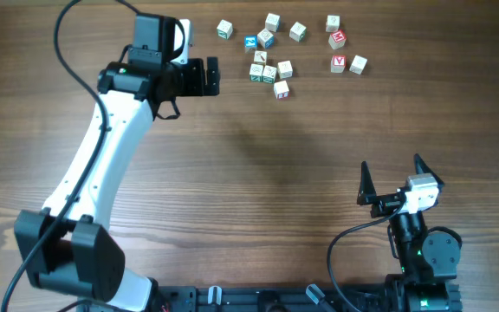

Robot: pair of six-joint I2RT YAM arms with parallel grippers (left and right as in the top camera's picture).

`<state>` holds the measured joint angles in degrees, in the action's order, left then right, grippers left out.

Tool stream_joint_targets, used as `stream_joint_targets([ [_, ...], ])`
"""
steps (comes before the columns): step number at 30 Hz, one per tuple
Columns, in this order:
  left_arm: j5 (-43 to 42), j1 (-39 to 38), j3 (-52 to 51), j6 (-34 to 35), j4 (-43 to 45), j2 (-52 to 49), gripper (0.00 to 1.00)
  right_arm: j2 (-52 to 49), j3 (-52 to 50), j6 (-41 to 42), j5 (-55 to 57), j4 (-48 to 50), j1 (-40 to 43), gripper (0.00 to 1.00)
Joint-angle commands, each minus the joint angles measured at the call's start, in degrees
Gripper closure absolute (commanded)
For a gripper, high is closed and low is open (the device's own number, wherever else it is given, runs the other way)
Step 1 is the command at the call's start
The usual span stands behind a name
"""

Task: Form a tower
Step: 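Reach the left gripper forward toward the block cluster, then lower the left gripper and grasp the white block marked 0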

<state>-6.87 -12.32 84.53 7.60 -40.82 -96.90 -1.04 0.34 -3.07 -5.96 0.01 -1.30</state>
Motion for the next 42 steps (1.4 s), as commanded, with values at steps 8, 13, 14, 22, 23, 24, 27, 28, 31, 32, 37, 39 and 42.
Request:
stream_joint_targets([
  [8, -1.2, -7.9, 1.3, -0.7, 13.7, -11.9, 0.0, 0.5, 0.0, 0.5, 0.0, 0.3, -0.2, 0.0],
  [13, -1.2, -9.7, 1.3, -0.7, 17.1, -16.5, 0.0, 0.5, 0.0, 0.5, 0.0, 0.3, -0.2, 0.0],
  [14, -1.2, -9.7, 1.3, -0.7, 17.8, -17.0, 0.0, 0.5, 0.0, 0.5, 0.0, 0.3, -0.2, 0.0],
  [22, -1.2, -9.7, 1.3, -0.7, 23.3, -20.8, 0.0, 0.5, 0.0, 0.5, 0.0, 0.3, -0.2, 0.01],
  [23, -1.2, -9.7, 1.3, -0.7, 23.2, -21.1, 0.0, 0.5, 0.0, 0.4, 0.0, 0.3, -0.2, 0.0],
  [24, -1.2, -9.7, 1.3, -0.7, 23.3, -21.4, 0.0, 0.5, 0.0, 0.5, 0.0, 0.3, -0.2, 0.0],
  [27, -1.2, -9.7, 1.3, -0.7, 23.8, -21.4, 0.0, 0.5, 0.0, 0.5, 0.0, 0.3, -0.2, 0.0],
  [28, -1.2, -9.7, 1.3, -0.7, 24.0, -21.4, 0.0, 0.5, 0.0, 0.5, 0.0, 0.3, -0.2, 0.0],
  [31, -1.2, -9.7, 1.3, -0.7, 24.7, -21.4, 0.0, 0.5, 0.0, 0.5, 0.0, 0.3, -0.2, 0.0],
  [32, -1.2, -9.7, 1.3, -0.7, 24.9, -21.4, 0.0, 0.5, 0.0, 0.4, 0.0, 0.3, -0.2, 0.0],
  [37, -2.5, -9.7, 1.2, -0.7, 25.0, -22.3, 0.0, 0.5, 0.0, 0.5, 0.0, 0.3, -0.2, 0.0],
  [39, -2.7, -9.7, 1.3, -0.7, 25.3, -23.7, 0.0, 0.5, 0.0, 0.5, 0.0, 0.3, -0.2, 0.0],
  [42, -2.7, -9.7, 1.3, -0.7, 25.8, -25.6, 0.0, 0.5, 0.0, 0.4, 0.0, 0.3, -0.2, 0.0],
])
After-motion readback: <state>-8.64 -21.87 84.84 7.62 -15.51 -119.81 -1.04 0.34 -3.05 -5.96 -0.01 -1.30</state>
